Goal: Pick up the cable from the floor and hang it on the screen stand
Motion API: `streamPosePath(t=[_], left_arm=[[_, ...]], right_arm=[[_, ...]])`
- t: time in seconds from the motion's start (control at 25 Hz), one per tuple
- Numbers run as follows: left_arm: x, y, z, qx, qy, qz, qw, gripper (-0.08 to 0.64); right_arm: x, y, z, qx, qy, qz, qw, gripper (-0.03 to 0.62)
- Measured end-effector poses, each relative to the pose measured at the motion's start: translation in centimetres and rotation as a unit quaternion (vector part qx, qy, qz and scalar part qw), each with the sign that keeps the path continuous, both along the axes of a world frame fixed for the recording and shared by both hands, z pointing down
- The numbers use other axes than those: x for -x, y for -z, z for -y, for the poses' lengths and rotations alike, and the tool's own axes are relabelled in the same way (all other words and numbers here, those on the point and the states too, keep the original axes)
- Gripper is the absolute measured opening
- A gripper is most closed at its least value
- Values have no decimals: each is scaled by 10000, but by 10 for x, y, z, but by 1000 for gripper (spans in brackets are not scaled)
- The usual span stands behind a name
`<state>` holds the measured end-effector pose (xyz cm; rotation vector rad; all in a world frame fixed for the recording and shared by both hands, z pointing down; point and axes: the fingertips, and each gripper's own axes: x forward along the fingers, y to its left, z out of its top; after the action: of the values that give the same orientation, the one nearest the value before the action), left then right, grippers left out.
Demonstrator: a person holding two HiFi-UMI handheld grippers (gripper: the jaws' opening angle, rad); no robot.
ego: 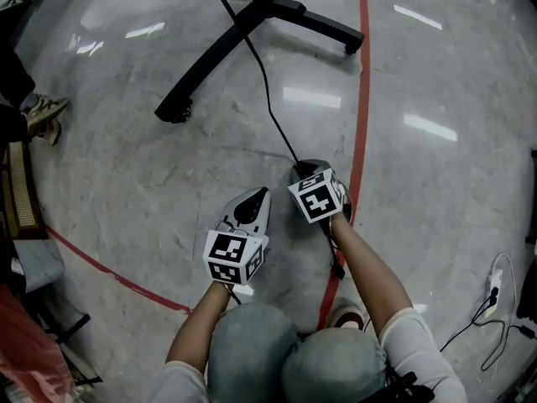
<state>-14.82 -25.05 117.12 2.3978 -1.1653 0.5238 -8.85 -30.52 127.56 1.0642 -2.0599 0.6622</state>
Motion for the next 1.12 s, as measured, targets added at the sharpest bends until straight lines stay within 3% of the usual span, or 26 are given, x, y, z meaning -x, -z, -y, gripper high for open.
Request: streamPosePath(t=[0.24, 0.44, 0.64, 0.84, 1.12], left_arm=[[-6, 0, -5, 4, -68, -2, 10000, 3], [-2, 9, -1, -76, 9, 22, 10000, 3], [5, 46, 8, -287, 247, -36, 9993, 3], [3, 128, 12, -254, 541, -58, 9982, 3], [-35, 296, -12, -230, 309, -1, 9993, 3]], right_arm=[[-6, 3, -5, -42, -211, 229, 9995, 40], [-17, 29, -2, -352, -558, 875, 9940, 37], [-31, 90, -16, -835, -704, 1525, 9823, 35], [-55, 191, -28, -1246, -751, 1659, 9754, 35], [-90, 366, -45, -1470, -865, 1524, 9735, 35]])
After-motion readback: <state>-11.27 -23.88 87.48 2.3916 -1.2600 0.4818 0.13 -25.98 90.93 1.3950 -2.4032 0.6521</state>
